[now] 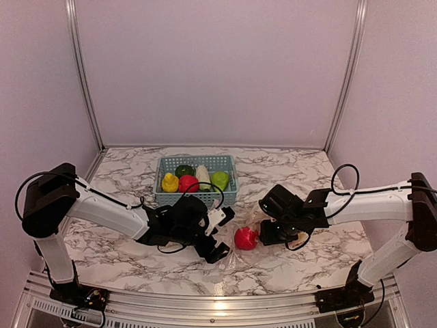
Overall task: Open the zip-top bag and remove the fake food
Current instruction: Pick up the fake fruit from the zipper food storage bag.
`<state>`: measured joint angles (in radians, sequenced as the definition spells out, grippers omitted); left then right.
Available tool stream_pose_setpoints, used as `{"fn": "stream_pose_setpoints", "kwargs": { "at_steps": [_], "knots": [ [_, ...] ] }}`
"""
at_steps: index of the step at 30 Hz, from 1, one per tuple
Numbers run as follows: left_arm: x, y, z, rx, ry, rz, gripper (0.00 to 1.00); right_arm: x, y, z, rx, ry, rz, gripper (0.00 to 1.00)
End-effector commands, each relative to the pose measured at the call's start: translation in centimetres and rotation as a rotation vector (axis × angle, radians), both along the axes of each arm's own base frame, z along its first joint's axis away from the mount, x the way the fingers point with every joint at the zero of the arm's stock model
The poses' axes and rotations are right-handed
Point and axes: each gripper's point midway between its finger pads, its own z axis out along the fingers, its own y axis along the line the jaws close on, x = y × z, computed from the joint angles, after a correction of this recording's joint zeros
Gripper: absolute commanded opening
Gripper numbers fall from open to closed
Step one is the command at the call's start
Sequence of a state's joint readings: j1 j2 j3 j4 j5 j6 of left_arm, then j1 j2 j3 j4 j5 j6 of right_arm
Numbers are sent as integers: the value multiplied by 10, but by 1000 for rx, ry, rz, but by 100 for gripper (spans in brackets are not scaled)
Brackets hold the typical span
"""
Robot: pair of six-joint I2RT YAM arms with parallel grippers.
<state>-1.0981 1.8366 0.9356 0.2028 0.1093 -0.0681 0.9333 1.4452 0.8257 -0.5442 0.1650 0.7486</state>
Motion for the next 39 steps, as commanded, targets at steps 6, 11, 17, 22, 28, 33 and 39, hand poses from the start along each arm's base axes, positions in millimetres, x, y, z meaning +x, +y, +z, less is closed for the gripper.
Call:
{"fn": "stream_pose_setpoints", "kwargs": {
  "at_steps": [6, 11, 17, 22, 28, 33, 39],
  "knots": [
    [-7, -5, 6, -53, -60, -69, 99, 15, 10, 42, 18, -85, 22, 39],
    [-8, -7, 11, -68, -63, -78, 99, 16, 15, 60, 54, -109, 28, 29],
    [-9, -9, 14, -74, -84, -104, 99, 12, 26, 52, 67, -85, 50, 24],
    [-10, -7, 15, -73, -82, -105, 99, 10, 31, 45, 81, -69, 56, 32],
    [-12, -7, 16, -81, -77, -109, 99, 4, 28, 29, 80, -38, 48, 33],
    [-13, -8, 17, -85, -74, -117, 99, 3, 27, 19, 76, -24, 43, 27],
    [-14, -9, 16, -85, -64, -123, 99, 4, 32, 10, 74, -14, 61, 25]
  ]
}}
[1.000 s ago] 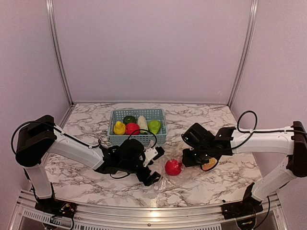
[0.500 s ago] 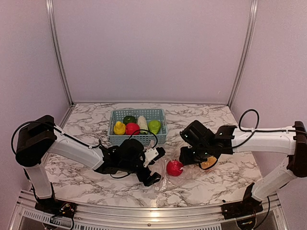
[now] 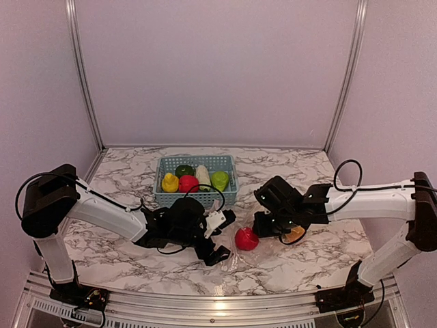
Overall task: Open the zip-top bag and remove the fake food
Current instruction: Pick up the fake fruit from the zipper food storage bag.
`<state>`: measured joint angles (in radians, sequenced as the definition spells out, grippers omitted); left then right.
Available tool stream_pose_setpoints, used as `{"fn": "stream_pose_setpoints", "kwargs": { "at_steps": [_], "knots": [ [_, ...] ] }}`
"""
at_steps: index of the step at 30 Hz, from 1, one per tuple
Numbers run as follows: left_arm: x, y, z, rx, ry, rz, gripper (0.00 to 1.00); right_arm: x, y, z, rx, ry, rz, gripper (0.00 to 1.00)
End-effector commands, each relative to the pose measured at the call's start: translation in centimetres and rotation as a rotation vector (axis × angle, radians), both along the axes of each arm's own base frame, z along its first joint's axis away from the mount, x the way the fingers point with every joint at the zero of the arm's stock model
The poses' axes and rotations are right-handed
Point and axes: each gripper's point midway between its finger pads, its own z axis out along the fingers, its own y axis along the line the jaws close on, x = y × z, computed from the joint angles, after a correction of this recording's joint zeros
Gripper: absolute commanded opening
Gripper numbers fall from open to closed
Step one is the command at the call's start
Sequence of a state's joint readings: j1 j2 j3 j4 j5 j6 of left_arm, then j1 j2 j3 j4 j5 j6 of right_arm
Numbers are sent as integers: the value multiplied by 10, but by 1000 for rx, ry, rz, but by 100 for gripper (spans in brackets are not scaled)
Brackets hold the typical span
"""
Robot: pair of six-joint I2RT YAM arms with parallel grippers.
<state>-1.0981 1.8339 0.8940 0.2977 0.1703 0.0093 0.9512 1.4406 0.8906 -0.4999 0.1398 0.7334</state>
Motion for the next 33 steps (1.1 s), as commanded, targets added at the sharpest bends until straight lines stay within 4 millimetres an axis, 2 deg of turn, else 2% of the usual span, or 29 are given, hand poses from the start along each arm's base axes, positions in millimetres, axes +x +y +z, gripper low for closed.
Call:
{"fn": "stream_pose_setpoints", "kwargs": {
  "at_steps": [1, 6, 14, 23, 33],
  "knots": [
    [-5, -4, 11, -32, -13, -28, 99, -5, 3, -19, -30, 38, 23, 25],
    [-4, -2, 11, -22, -14, -19, 99, -4, -1, -26, -74, 42, 16, 25],
    [-3, -3, 11, -23, -15, -16, 99, -1, -17, -18, -100, 20, -30, 14],
    [-4, -5, 12, -23, -17, -29, 99, -4, -10, -26, -94, 42, 11, 12],
    [-3, -6, 10, -14, -22, -32, 99, 1, 21, -28, -72, 34, 107, 41]
  ]
}}
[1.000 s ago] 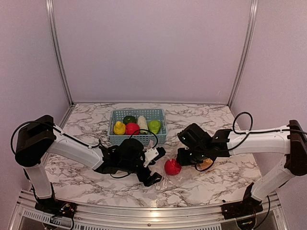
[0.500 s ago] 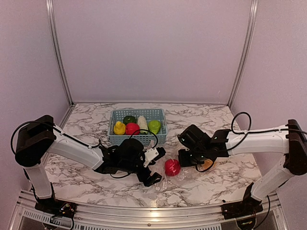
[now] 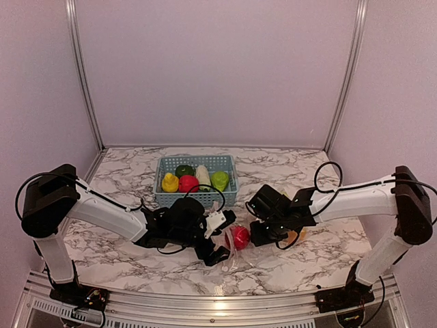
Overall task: Open the zip-top bag and remove the fake food
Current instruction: Pick up the fake fruit from the zipper food storage bag.
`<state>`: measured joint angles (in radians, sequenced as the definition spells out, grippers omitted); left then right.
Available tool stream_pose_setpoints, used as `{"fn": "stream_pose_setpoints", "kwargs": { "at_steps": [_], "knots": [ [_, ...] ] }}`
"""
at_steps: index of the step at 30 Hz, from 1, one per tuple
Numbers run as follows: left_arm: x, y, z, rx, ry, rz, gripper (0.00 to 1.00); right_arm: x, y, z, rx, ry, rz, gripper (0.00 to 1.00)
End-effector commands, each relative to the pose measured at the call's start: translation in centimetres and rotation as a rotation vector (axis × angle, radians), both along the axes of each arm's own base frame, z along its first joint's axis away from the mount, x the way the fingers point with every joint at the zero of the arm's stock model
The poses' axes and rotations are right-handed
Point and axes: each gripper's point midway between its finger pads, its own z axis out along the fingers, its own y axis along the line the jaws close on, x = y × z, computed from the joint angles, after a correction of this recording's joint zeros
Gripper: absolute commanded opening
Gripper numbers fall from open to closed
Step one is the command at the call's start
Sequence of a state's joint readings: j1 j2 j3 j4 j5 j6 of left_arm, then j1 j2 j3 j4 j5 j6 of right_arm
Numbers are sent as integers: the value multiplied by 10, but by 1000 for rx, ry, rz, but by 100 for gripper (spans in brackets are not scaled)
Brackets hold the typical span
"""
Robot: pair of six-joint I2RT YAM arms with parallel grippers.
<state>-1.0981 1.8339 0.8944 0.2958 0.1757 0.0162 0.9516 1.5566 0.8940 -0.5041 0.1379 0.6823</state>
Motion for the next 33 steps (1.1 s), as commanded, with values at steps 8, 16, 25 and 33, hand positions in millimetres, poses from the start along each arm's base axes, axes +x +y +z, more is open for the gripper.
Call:
{"fn": "stream_pose_setpoints", "kwargs": {
  "at_steps": [8, 16, 25, 33],
  "knots": [
    [4, 0, 5, 13, -43, 8, 99, 9, 30, 11, 33, -29, 80, 68],
    [17, 0, 4, 35, -105, 18, 99, 14, 27, 21, 25, -61, 61, 80],
    [28, -6, 15, 26, -230, -16, 99, 20, 17, 26, 1, -84, -3, 84],
    [35, -12, 10, 35, -285, -96, 99, 23, 7, 29, 2, -98, -39, 84]
  ]
}}
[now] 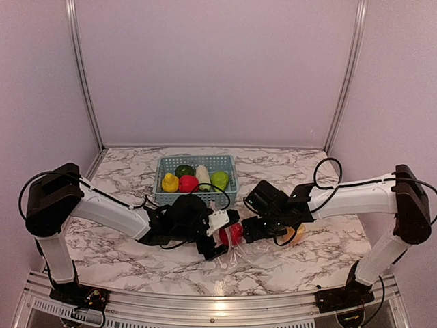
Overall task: Open the zip-top bag and remove the fake food
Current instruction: Pick up the fake fruit from the zipper food storage bag.
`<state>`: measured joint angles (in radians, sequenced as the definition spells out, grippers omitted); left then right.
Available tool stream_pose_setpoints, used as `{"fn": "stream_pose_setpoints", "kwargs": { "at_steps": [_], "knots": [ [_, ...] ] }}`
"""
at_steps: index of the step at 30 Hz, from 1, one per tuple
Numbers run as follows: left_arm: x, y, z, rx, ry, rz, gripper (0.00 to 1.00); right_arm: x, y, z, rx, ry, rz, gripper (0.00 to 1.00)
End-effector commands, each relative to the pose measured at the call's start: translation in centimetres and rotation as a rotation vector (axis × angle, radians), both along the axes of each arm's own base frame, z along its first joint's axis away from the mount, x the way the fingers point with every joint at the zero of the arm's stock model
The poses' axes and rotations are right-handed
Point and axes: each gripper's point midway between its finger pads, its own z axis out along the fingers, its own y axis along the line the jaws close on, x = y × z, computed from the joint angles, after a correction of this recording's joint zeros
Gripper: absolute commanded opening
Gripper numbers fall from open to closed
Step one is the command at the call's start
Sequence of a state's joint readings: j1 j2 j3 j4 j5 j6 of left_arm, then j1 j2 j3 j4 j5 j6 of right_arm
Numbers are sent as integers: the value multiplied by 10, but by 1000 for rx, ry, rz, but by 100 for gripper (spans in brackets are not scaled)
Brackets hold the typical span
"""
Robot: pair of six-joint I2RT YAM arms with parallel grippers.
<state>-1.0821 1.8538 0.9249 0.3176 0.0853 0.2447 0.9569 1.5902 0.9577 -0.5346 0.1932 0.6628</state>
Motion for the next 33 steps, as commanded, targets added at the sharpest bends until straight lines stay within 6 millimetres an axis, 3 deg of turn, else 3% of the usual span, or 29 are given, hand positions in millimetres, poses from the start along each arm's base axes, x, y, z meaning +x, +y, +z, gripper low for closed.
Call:
{"fn": "stream_pose_setpoints", "kwargs": {
  "at_steps": [1, 7, 27, 33],
  "knots": [
    [10, -11, 3, -12, -44, -58, 99, 10, 1, 21, 41, -52, -40, 84],
    [21, -16, -4, 23, -63, -69, 99, 11, 1, 18, 45, -49, -43, 84],
    [21, -30, -17, 30, -24, -97, 99, 23, 10, 8, 53, -40, -49, 84],
    [23, -26, -17, 34, -20, -73, 93, 23, 7, 6, 45, -40, -54, 84]
  ]
}}
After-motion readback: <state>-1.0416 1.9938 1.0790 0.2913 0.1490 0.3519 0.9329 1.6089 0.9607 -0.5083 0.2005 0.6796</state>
